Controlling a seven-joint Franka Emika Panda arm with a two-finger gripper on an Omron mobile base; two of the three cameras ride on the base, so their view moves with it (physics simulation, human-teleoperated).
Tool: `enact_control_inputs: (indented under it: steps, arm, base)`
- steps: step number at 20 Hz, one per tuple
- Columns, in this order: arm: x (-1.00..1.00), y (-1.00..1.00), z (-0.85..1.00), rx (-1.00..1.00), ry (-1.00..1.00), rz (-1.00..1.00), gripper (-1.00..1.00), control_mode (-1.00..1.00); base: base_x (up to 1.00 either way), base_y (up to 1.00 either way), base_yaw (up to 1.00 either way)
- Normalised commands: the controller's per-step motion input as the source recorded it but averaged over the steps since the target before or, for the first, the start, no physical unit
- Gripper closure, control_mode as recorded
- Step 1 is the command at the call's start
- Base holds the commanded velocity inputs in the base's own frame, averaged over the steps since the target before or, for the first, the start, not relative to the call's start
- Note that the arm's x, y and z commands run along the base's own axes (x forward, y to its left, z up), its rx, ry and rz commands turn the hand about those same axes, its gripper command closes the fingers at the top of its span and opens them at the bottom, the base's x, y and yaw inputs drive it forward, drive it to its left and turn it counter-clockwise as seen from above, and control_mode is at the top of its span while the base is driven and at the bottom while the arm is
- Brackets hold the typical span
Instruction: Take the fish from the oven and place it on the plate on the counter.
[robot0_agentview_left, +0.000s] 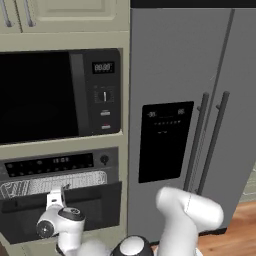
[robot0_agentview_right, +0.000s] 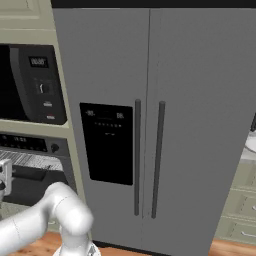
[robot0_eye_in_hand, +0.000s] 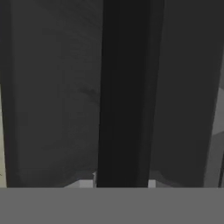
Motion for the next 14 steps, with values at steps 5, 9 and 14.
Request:
enact_control_inputs:
  steps: [5,9,14]
  arm:
    - [-0.99,-0.02,-0.65,0.0,0.03,0.0,1.0,-1.0]
    - [-0.99,-0.01,-0.83,0.0,0.0,0.0,1.0,-1.0]
    - [-0.88,0.0,-0.88,0.0,0.0,0.0,1.0,-1.0]
  base:
    - [0.0,0.0,0.0]
    - [0.0,0.0,0.0]
    - [0.0,0.0,0.0]
